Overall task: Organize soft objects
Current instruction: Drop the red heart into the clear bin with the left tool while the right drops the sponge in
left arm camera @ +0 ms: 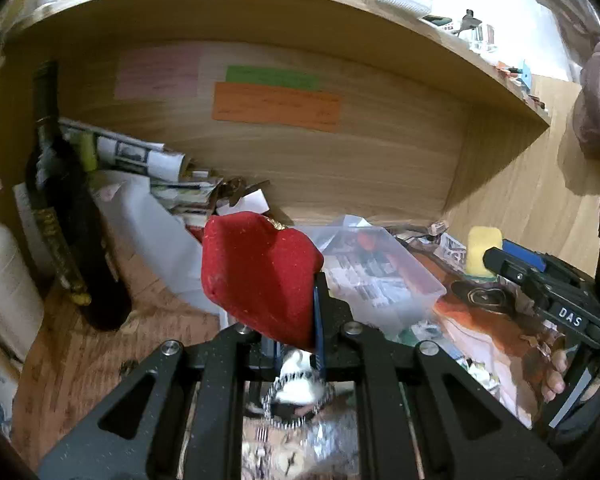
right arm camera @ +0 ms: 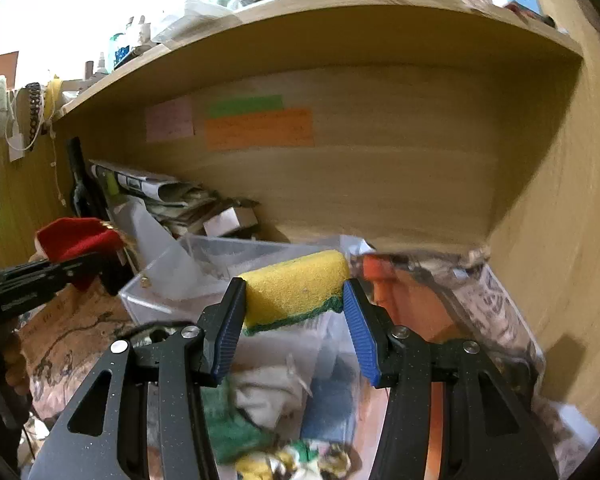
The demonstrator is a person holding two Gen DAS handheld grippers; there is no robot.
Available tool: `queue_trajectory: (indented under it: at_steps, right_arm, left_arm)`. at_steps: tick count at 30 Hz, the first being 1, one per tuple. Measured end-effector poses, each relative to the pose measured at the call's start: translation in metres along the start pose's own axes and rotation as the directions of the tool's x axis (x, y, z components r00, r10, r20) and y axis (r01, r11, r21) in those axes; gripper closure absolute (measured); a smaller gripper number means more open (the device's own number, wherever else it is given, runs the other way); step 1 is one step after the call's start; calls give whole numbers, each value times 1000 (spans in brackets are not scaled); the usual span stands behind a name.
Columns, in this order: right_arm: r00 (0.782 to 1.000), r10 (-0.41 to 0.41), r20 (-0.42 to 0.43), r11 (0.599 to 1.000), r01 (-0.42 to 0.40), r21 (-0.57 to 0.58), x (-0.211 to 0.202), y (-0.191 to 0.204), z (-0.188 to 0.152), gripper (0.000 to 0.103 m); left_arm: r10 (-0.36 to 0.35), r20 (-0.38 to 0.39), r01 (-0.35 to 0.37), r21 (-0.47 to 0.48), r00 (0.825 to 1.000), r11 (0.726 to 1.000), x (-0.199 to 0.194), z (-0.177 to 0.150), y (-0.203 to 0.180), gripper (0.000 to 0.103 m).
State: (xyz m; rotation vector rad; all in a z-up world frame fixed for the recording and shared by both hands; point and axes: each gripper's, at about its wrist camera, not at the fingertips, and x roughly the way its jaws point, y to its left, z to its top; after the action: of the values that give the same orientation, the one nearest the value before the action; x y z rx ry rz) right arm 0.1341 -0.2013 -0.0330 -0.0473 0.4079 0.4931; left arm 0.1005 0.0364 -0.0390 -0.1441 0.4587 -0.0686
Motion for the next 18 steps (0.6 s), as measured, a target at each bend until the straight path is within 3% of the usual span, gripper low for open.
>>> queue_trajectory:
  at_steps: [9, 18]
  right_arm:
    - [999, 19, -28, 999, -20, -41, 38, 15, 15, 57]
    - [987, -16, -157, 997, 4, -77, 96, 8, 13, 57]
  left_arm:
    - [-28, -110, 29, 12, 994, 999, 57, 21, 0, 92]
    - [-54, -275, 61, 16, 960, 998, 120, 17, 0, 92]
